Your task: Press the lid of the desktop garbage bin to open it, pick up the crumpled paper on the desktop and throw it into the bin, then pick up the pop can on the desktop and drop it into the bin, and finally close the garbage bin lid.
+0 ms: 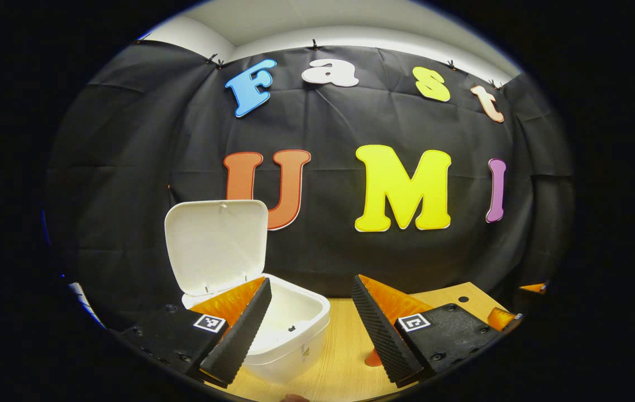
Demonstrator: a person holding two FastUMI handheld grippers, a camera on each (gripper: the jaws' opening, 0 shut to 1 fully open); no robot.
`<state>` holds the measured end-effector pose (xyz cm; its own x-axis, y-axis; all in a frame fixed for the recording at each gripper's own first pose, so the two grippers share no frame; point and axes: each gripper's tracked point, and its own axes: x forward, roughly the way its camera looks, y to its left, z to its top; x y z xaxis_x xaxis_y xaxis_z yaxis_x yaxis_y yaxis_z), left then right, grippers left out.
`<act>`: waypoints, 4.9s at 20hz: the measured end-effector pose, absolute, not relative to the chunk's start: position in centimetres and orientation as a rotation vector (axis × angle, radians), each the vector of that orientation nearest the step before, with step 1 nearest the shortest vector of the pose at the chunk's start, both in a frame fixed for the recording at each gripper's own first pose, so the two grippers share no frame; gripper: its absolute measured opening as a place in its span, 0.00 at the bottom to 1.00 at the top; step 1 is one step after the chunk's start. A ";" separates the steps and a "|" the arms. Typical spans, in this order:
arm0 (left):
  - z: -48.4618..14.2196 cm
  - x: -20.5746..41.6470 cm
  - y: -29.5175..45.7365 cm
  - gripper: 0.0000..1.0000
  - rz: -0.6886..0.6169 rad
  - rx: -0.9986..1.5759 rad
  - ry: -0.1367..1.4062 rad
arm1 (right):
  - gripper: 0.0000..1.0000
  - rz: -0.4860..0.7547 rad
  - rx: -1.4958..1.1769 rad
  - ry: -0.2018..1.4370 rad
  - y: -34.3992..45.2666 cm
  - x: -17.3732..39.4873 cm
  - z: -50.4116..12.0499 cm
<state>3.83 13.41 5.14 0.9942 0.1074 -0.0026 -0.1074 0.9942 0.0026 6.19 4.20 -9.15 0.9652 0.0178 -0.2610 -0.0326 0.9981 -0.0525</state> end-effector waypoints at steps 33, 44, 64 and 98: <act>2.6 1.6 10.9 0.96 0.102 0.001 0.085 | 0.96 0.054 -0.021 1.017 3.3 13.5 -35.9; 2.0 0.5 10.4 0.96 0.136 -0.011 0.101 | 0.47 0.093 0.004 1.029 2.9 13.3 -37.3; 2.2 -0.8 11.1 0.96 0.116 -0.018 0.087 | 0.26 0.214 0.126 0.635 9.4 14.0 -19.5; 3.6 -3.7 20.4 0.96 0.256 -0.002 0.062 | 0.25 0.747 0.080 0.233 37.4 13.2 -0.5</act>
